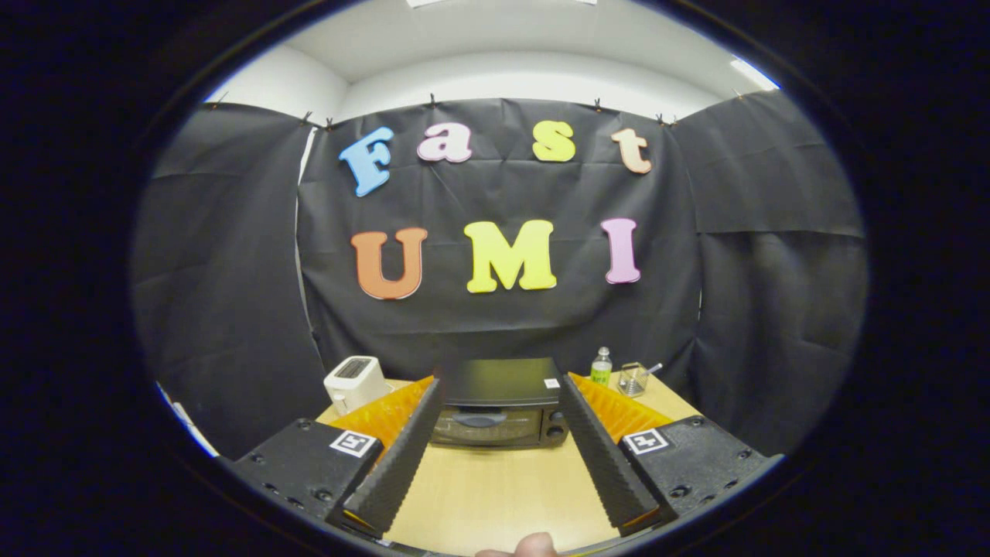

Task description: Open the toaster oven, put the food inside, and close the toaster oven door.

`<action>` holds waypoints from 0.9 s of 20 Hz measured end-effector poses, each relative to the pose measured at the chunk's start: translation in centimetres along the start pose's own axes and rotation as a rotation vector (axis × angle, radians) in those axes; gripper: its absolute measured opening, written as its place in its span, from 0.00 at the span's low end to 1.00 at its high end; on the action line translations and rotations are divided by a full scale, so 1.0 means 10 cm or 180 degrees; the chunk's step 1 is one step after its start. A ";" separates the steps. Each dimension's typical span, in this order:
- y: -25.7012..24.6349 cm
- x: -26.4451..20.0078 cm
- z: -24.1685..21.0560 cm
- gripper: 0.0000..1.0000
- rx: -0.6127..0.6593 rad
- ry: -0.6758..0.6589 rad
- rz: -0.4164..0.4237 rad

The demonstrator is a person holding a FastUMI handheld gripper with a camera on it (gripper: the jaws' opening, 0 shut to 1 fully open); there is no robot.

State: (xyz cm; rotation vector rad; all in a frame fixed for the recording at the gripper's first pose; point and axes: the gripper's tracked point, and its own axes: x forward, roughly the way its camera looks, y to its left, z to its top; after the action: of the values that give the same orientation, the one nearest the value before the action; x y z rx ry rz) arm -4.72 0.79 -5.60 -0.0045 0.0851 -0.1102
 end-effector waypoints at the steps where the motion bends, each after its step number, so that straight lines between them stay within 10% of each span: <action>1: -0.01 -0.05 -0.02 1.00 -0.0031 -0.0021 -0.0004; 18: 0.08 -0.03 -0.10 1.00 -0.0093 -0.0009 0.0155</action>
State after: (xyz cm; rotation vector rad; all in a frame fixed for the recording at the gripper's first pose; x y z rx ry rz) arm -5.01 1.61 -6.56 -0.0317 0.0841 -0.0603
